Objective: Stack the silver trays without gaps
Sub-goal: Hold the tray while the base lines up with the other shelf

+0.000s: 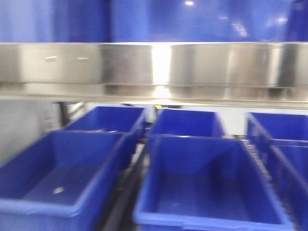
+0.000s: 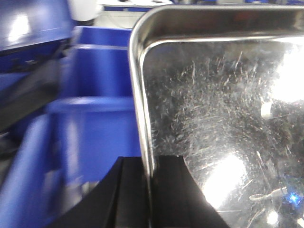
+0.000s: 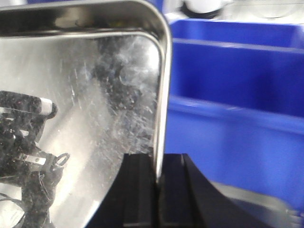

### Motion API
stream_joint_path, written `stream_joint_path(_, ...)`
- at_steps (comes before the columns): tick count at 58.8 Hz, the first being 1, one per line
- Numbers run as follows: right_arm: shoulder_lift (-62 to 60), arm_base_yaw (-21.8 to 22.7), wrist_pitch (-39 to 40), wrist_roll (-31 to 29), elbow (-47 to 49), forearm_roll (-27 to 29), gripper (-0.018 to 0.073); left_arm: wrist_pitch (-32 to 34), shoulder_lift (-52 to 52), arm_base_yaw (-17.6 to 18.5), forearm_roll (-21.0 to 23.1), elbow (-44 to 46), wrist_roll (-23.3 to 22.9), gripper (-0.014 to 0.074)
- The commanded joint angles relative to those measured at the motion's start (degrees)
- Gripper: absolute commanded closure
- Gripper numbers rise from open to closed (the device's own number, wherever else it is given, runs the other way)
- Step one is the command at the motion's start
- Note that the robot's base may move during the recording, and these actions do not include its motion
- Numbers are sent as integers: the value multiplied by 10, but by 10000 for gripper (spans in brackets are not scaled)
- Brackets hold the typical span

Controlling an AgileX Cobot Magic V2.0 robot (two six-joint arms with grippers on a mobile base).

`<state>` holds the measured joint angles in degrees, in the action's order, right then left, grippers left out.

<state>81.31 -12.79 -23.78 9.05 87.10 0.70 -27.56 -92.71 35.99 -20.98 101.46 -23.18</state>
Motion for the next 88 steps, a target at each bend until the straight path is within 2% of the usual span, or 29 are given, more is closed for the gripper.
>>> stream_joint_path(1, -4, -10, 36, -6, 3, 22, 638, 46, 3, 13, 22, 6, 4, 603)
stream_joint_path(77, -2, -10, 53, -6, 3, 22, 638, 50, 3, 13, 22, 6, 4, 603)
stream_joint_path(88, 22, -10, -6, -6, 3, 22, 638, -4, -16, 13, 21, 4, 4, 603)
